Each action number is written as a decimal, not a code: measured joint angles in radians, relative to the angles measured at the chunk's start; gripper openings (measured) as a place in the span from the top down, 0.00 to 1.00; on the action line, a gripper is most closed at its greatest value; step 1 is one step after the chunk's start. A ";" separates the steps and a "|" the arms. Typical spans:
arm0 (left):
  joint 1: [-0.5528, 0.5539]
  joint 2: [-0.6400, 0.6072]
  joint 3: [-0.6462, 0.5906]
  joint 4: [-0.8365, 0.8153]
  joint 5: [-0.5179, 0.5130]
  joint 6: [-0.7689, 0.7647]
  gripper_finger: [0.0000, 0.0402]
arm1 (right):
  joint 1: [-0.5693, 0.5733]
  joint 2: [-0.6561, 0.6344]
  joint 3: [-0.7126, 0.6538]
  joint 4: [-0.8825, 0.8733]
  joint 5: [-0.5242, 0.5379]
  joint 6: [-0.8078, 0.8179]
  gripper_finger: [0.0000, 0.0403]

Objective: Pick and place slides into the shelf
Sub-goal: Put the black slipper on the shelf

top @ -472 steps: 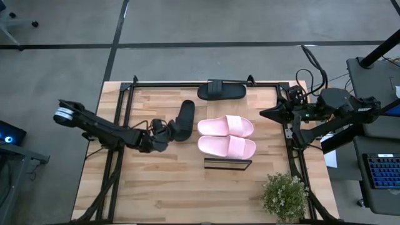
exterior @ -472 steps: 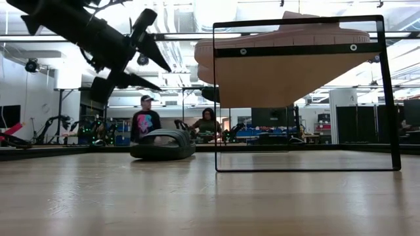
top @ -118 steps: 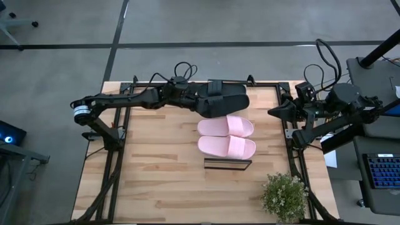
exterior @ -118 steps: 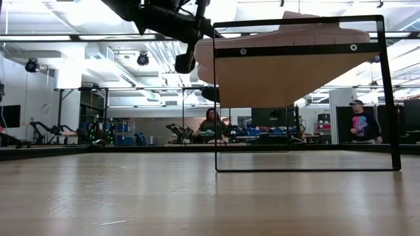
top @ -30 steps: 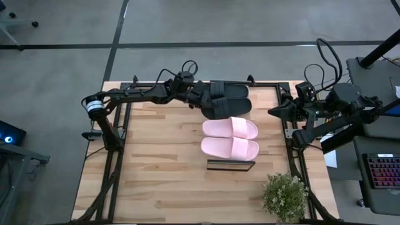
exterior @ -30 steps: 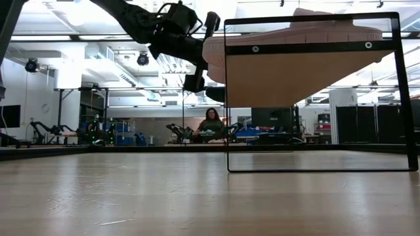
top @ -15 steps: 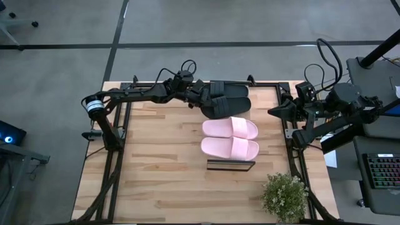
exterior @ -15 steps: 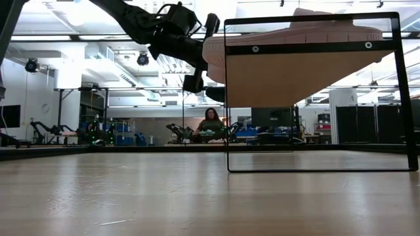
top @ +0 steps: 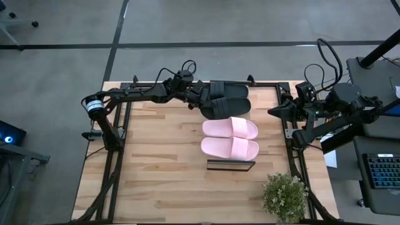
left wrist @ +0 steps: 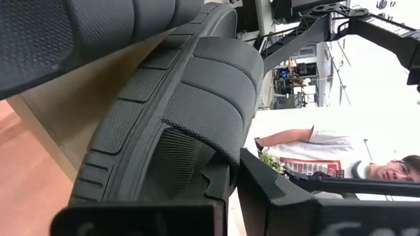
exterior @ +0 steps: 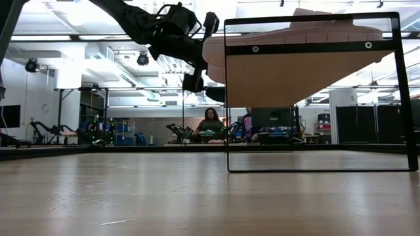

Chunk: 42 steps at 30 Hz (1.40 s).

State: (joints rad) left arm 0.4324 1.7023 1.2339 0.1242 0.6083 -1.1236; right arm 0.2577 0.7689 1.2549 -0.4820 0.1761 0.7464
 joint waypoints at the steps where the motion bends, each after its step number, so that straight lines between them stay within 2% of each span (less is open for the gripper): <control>1: 0.000 0.000 0.000 0.000 0.002 0.000 1.00 | 0.000 0.000 0.000 0.000 0.000 0.000 0.98; 20: 0.000 0.000 -0.002 0.001 0.005 -0.022 0.99 | 0.000 0.000 0.000 0.000 0.007 0.000 0.98; 42: 0.007 0.000 -0.002 -0.001 -0.050 0.005 0.68 | 0.000 0.000 0.000 0.000 0.008 0.001 0.98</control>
State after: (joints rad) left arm 0.4393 1.7023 1.2324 0.1234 0.5588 -1.1190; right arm 0.2574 0.7689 1.2549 -0.4820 0.1837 0.7475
